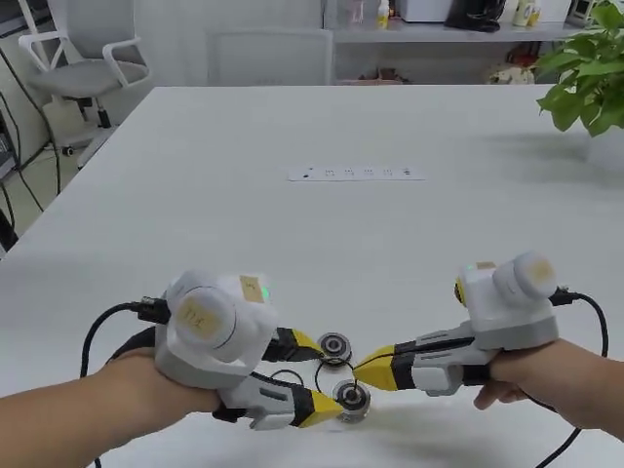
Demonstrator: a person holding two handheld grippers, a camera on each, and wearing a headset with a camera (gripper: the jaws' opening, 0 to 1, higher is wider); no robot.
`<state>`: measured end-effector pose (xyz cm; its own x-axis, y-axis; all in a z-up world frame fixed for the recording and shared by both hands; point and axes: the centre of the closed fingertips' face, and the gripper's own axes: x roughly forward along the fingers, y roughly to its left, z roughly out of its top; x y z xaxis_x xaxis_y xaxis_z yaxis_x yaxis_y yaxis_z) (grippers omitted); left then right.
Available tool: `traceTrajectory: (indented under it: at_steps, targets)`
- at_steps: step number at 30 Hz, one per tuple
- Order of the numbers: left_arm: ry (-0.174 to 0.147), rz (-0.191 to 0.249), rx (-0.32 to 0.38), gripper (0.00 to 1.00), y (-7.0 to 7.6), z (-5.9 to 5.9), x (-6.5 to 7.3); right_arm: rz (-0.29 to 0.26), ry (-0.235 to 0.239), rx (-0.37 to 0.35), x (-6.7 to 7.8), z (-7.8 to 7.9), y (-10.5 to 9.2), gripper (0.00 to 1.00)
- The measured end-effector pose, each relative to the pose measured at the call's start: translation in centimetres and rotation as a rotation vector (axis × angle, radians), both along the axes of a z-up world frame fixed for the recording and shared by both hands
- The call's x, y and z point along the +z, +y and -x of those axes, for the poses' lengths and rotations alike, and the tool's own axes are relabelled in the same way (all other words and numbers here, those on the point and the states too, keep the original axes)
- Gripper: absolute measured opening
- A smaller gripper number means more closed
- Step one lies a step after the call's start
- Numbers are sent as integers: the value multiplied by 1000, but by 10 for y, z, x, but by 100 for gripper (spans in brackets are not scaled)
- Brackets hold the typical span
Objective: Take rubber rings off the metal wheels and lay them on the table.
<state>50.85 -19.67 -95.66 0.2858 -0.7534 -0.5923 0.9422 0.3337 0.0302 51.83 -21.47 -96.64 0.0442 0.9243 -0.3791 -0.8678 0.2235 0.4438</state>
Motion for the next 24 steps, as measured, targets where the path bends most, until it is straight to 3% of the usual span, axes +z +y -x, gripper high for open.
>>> traceTrajectory:
  at_steps: [10, 24]
  targets:
    - [14, 31, 69, 50, 27, -3, 11, -13, -5, -7, 11, -4, 12, 0]
    - [6, 57, 167, 58, 62, -6, 15, 9, 2, -22, 7, -15, 39, 0]
